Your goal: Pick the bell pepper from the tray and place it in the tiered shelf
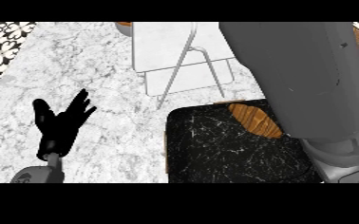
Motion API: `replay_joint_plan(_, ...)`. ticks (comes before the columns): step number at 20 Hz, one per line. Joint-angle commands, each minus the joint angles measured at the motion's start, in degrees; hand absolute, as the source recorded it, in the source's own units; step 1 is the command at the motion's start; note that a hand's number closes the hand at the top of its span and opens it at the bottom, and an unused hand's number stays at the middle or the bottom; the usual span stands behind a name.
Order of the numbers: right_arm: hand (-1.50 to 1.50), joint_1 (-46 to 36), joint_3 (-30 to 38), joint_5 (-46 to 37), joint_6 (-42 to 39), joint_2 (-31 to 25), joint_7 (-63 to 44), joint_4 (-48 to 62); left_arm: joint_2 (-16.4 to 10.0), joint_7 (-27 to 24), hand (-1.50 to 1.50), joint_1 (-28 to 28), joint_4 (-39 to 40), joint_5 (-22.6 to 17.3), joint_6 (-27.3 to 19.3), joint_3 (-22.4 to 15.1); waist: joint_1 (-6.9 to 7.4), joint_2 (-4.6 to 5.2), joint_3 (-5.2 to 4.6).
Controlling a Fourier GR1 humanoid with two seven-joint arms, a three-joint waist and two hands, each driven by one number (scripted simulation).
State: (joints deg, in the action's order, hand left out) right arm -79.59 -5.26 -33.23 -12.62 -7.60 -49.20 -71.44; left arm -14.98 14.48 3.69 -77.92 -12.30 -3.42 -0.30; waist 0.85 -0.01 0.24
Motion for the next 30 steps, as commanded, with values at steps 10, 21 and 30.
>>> replay_joint_plan(10, 1.5, 0.21, 1.02, -5.78, 9.04, 1.08, 14.35, 15.76, -0.41, 2.47, 0.0, -1.07, -0.18, -0.38, 2.09, 1.23, 0.19, 0.26, -0.28)
replay_joint_plan(21, 1.5, -3.61, 2.85, -5.05, 5.14, 1.21, 15.7, 18.56, 1.16, 0.1, 0.0, -3.52, -0.7, 1.07, 2.73, 0.91, -0.18, -0.01, -0.27)
replay_joint_plan(30, -1.5, -2.3, 12.47, -0.58, 14.97, 0.66, 14.68, 16.94, 1.38, 0.35, 0.0, 1.26, 4.45, 1.35, 2.17, 2.45, -0.98, 0.15, -0.26)
